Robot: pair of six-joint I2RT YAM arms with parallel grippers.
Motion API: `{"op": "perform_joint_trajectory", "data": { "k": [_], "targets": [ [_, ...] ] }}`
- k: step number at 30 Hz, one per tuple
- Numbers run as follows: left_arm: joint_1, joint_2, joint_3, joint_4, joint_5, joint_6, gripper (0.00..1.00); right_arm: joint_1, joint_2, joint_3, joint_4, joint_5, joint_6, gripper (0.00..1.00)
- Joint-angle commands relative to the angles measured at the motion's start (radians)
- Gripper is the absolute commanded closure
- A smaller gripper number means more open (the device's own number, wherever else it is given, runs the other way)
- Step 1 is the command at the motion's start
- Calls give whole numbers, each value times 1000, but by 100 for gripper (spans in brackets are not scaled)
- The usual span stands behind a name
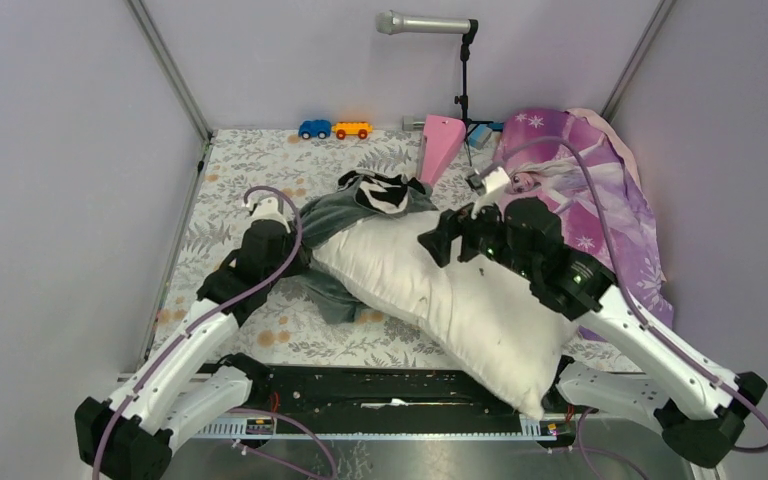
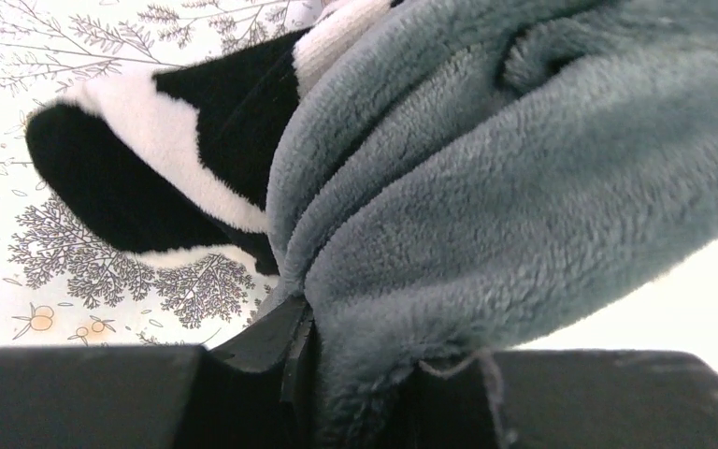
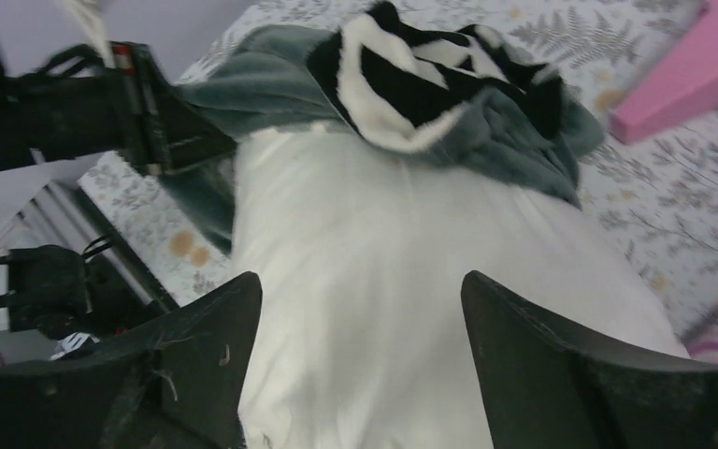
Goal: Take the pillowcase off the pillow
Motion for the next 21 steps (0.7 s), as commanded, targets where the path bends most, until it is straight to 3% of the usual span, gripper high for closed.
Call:
{"op": "perform_joint_trajectory", "data": {
  "k": [1, 4, 9, 15, 21],
  "targets": [
    [5, 75, -1, 71, 90, -7, 87, -4, 136, 147, 5, -217, -47, 12],
    [5, 101, -7, 88, 119, -26, 89, 83, 251, 219, -19, -204, -72, 4],
    [5, 72, -12, 93, 89, -30, 90, 298, 458, 355, -87, 87, -158, 0],
    [5, 50, -6, 67, 51, -21, 90, 371, 668, 436, -129, 231, -171, 1],
    [5, 42, -3, 64, 25, -21, 90, 376, 825, 435, -169, 517, -176, 0]
  ]
}}
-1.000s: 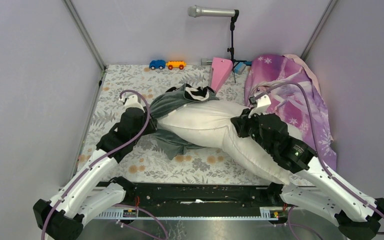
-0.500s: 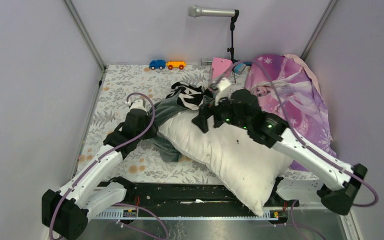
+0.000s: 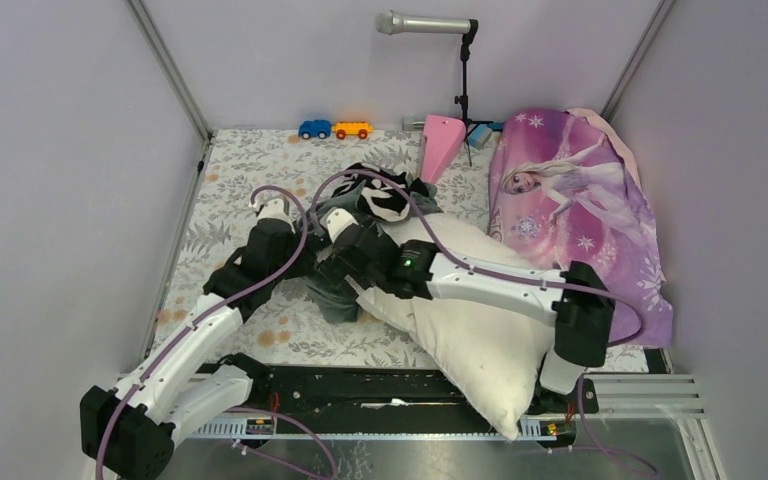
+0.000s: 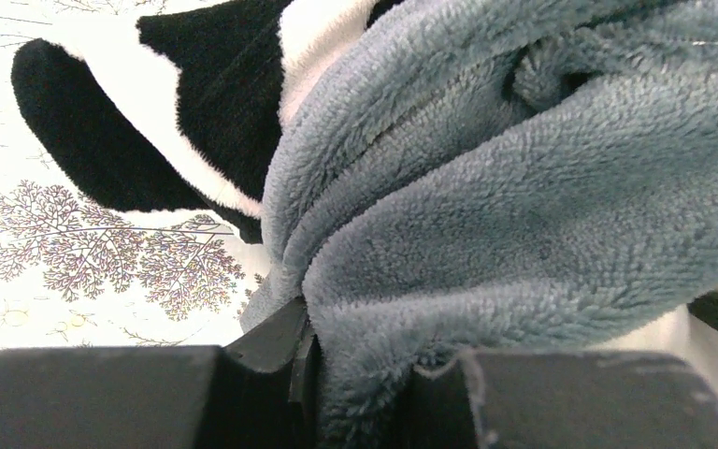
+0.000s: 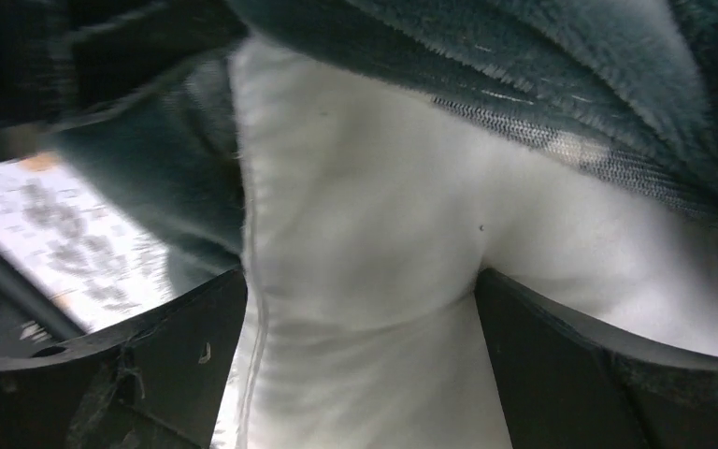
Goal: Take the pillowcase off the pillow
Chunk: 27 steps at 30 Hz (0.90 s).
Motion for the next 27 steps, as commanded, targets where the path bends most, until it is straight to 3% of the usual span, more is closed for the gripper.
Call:
{"op": "perform_joint_trajectory", "data": {
  "k": [1, 2, 3, 4, 6, 7, 8, 13, 19, 27],
  "targets": [
    [-2, -27, 3, 55, -26, -13, 90, 1, 83, 33, -61, 272, -27, 0],
    [-2, -30, 2, 53, -36, -19, 90, 2, 101, 33, -72, 284, -27, 2],
    [-3, -35, 0, 54, -50, -28, 90, 2, 114, 37, -87, 287, -19, 11],
    [-3, -42, -4, 55, -63, -40, 90, 2, 118, 36, -94, 285, -11, 27],
    [-3, -71, -27, 67, -88, -94, 91, 2, 91, 8, -75, 281, 10, 77],
    [-3, -84, -43, 81, -94, -122, 91, 1, 60, -22, -46, 279, 15, 94],
    [-3, -98, -62, 100, -99, -148, 91, 2, 18, -58, -7, 274, 17, 100],
    [-1, -102, -117, 198, -208, -215, 92, 0, -250, -234, 166, 269, -7, 100],
    [20, 14, -107, 340, -368, -224, 95, -1, -517, -364, 177, 239, 49, 100],
    [122, 232, -21, 423, -360, -164, 98, -5, -794, -427, 160, 397, 56, 100]
  ]
}}
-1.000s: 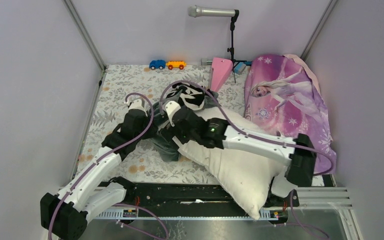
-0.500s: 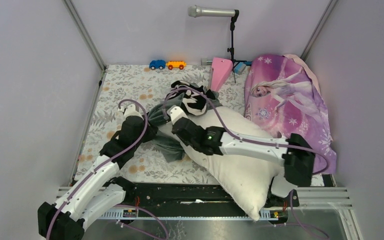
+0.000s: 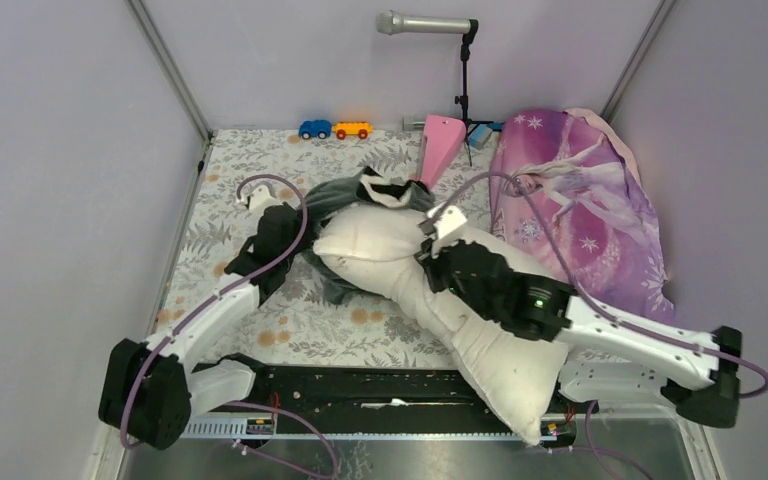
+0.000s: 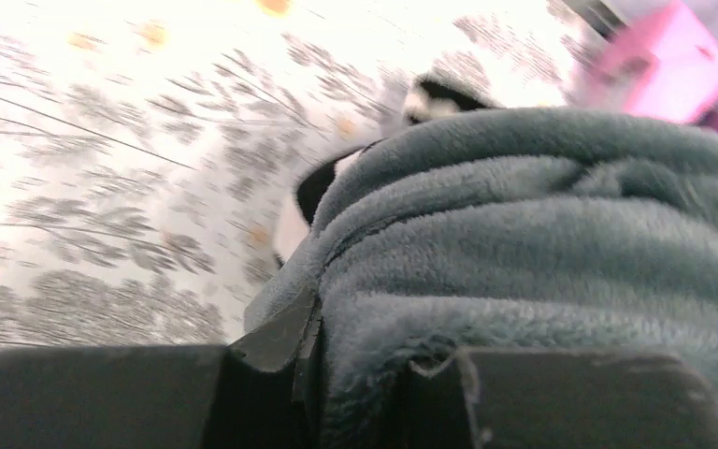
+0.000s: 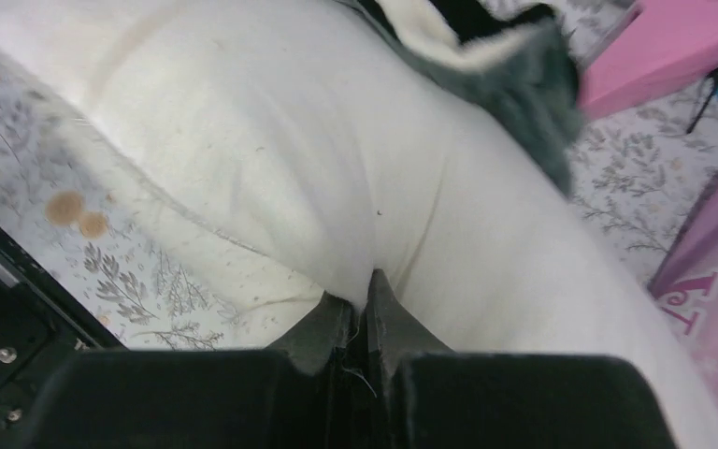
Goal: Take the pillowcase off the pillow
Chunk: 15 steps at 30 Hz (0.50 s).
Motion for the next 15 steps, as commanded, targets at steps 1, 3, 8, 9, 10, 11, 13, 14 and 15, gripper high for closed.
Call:
{"op": "perform_joint_trajectory", "data": {
  "k": [1, 3, 8, 9, 10, 11, 13, 14, 15],
  "targets": [
    [94, 76, 49, 11, -207, 47, 98, -4, -229, 9, -11, 249, 11, 100],
    [111, 80, 46, 13, -189, 46, 98, -4, -287, -18, 25, 291, 6, 100],
    [125, 65, 34, 29, -169, 37, 97, -4, -360, -59, 122, 437, -3, 100],
    [129, 67, 39, 29, -171, 32, 97, -4, -374, -65, 154, 469, -3, 100],
    [138, 73, 42, 27, -171, 26, 96, -4, -390, -73, 190, 498, -1, 100],
    [150, 81, 46, 26, -171, 17, 96, -4, -411, -80, 260, 521, -3, 100],
    [180, 102, 55, 25, -165, -14, 96, -4, -446, -96, 359, 532, -43, 100],
    [198, 114, 63, 28, -154, -29, 96, -4, -456, -103, 404, 534, -69, 100],
    [218, 122, 73, 37, -139, -34, 96, -4, -453, -100, 430, 535, -93, 100]
  ]
}}
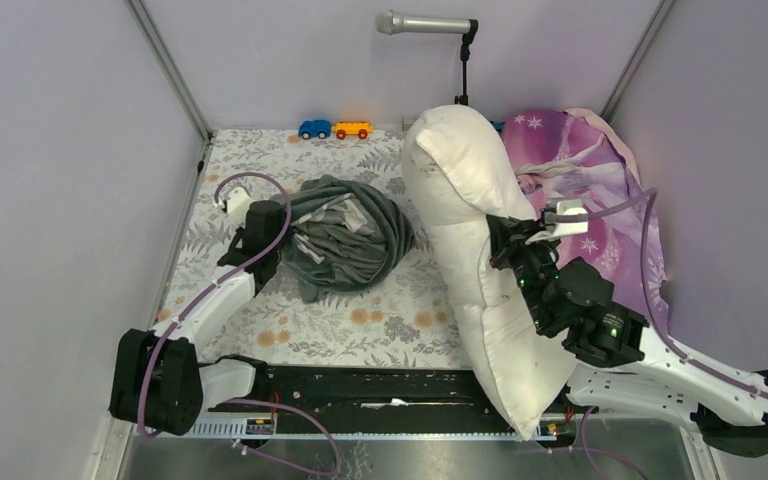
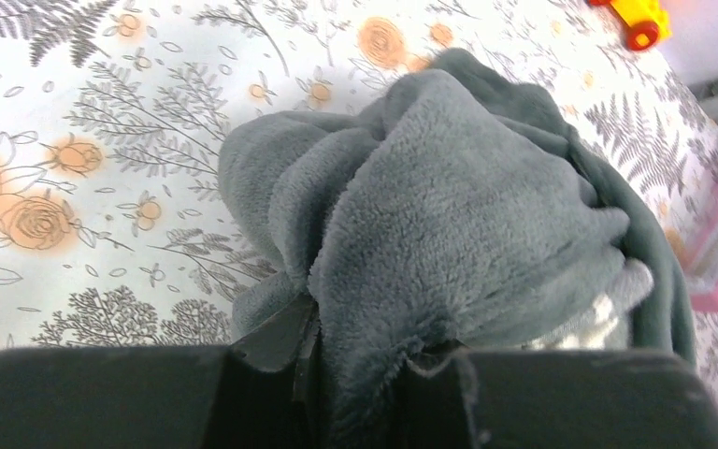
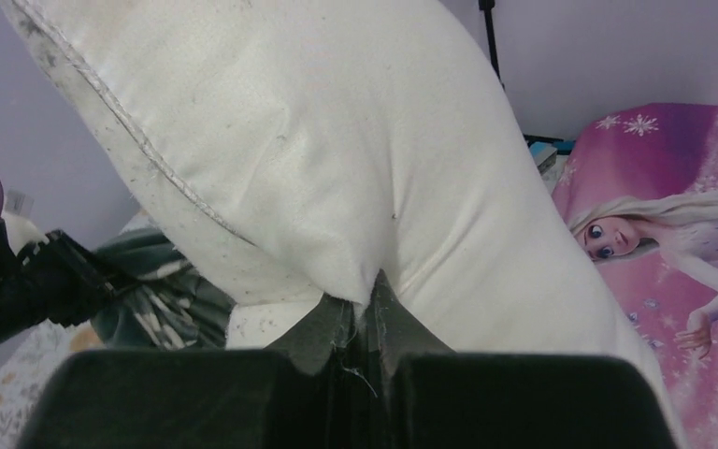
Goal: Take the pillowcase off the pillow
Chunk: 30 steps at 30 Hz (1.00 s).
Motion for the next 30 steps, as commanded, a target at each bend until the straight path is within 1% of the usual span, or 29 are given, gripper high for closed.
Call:
{"op": "perform_joint_trajectory", "data": {
  "k": [1, 4, 9, 12, 13, 14, 16, 17, 18, 19, 21, 23, 27, 30],
  "targets": [
    [69, 35, 70, 62, -1, -44, 96, -1, -40, 11, 249, 135, -95, 100],
    [83, 57, 151, 63, -2, -5, 95, 0, 13, 50, 224, 129, -120, 100],
    [129, 89, 391, -25, -16, 48, 95, -1, 62, 63, 209, 77, -63, 100],
    [190, 96, 536, -35, -23, 75, 92, -1, 92, 76, 209, 57, -59, 100],
    [208, 105, 569, -35, -23, 84, 88, -1, 101, 82, 209, 50, -60, 100],
    [224, 117, 595, -35, -5, 101, 75, -1, 109, 86, 209, 41, -61, 100],
    [232, 147, 638, -60, 51, 133, 29, -1, 125, 86, 218, 25, -63, 100],
    [233, 154, 643, -84, 86, 128, 11, -1, 135, 84, 225, 17, -62, 100],
    [232, 152, 631, -98, 121, 117, 2, -1, 145, 83, 230, 9, -56, 100],
    [232, 137, 601, -100, 153, 98, 1, -1, 158, 81, 238, -2, -51, 100],
    [233, 63, 508, -49, 189, 58, 1, -1, 191, 89, 251, -29, -33, 100],
    [231, -5, 425, -17, 190, 35, 1, 0, 235, 103, 266, -57, -12, 100],
    [232, -112, 391, -91, 191, 26, 1, -1, 358, 144, 339, -113, 34, 100],
    [233, -189, 379, -138, 204, 43, 1, 0, 486, 238, 396, -167, 39, 100]
  ]
}}
